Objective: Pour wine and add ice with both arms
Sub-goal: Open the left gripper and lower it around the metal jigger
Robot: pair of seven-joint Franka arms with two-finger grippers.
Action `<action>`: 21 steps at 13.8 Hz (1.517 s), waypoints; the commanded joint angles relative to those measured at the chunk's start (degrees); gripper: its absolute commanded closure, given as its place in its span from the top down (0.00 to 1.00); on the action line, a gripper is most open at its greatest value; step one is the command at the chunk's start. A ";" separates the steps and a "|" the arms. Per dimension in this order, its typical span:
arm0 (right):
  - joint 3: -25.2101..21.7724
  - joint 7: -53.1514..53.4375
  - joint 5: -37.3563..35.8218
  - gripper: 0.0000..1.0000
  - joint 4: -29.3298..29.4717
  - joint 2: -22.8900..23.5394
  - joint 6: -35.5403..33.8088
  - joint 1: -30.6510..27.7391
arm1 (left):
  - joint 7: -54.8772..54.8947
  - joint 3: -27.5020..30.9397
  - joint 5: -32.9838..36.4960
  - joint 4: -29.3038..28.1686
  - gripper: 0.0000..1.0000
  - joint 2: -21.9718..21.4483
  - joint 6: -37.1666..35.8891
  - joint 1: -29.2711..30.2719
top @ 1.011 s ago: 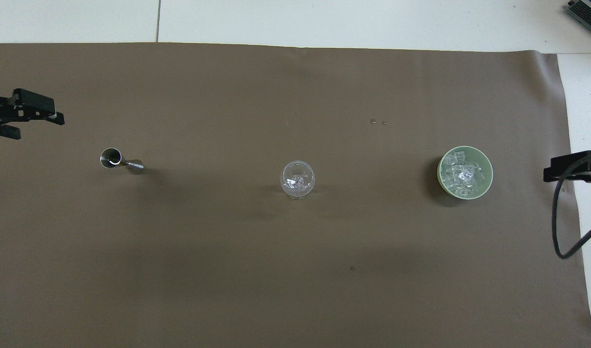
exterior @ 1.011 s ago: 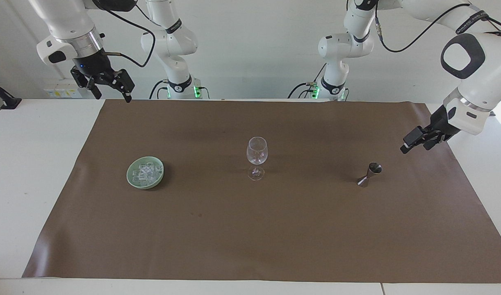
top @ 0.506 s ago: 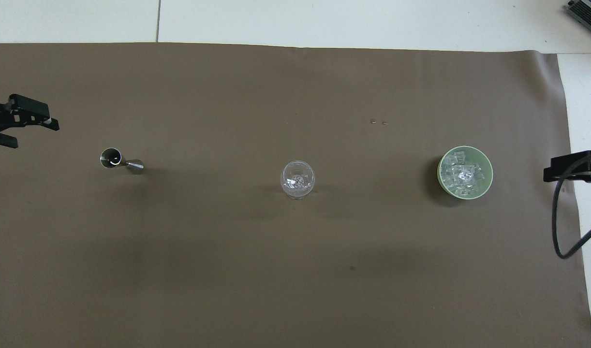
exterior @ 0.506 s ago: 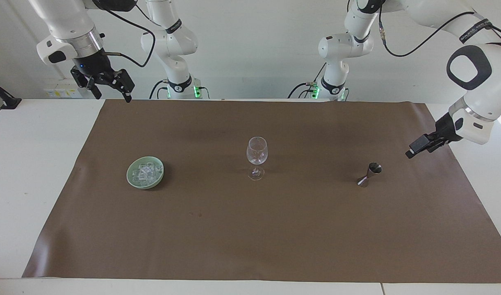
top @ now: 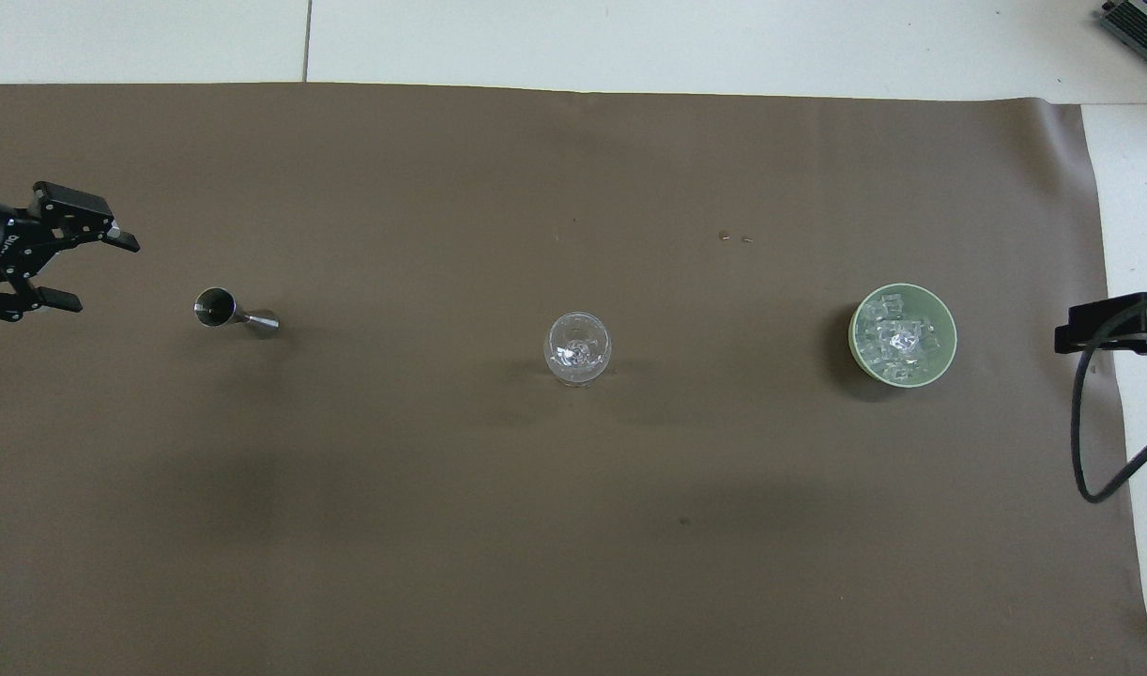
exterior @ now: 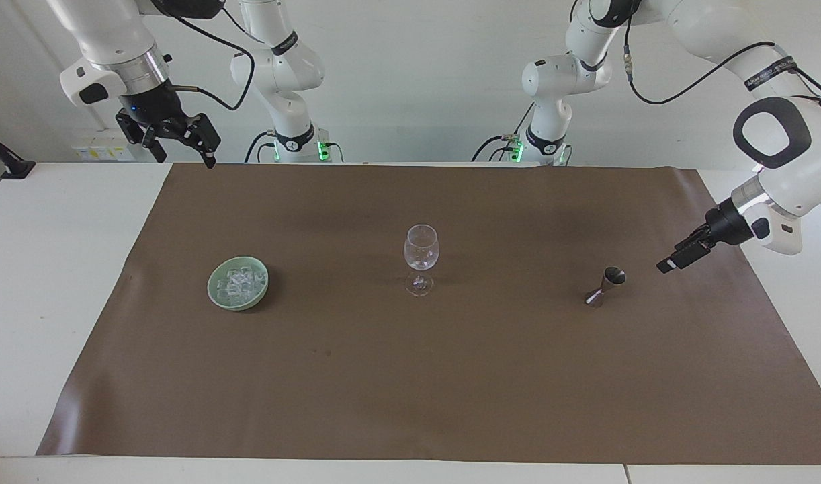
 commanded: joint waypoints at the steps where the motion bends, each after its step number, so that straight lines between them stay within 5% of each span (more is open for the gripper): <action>1: 0.25 -1.80 1.27 1.00 -0.90 -0.90 0.06 -0.62 | -5.22 -0.45 -5.52 -4.24 1.00 -0.64 1.55 2.54; 12: 0.25 -1.80 1.35 1.00 -0.90 -0.90 0.14 -0.62 | -14.73 -0.45 -21.79 -18.74 1.00 -1.08 9.54 5.19; 21: 0.25 -1.80 1.35 1.00 -0.90 -0.90 0.06 -0.62 | -18.15 -0.45 -31.55 -24.37 1.00 0.15 14.56 6.77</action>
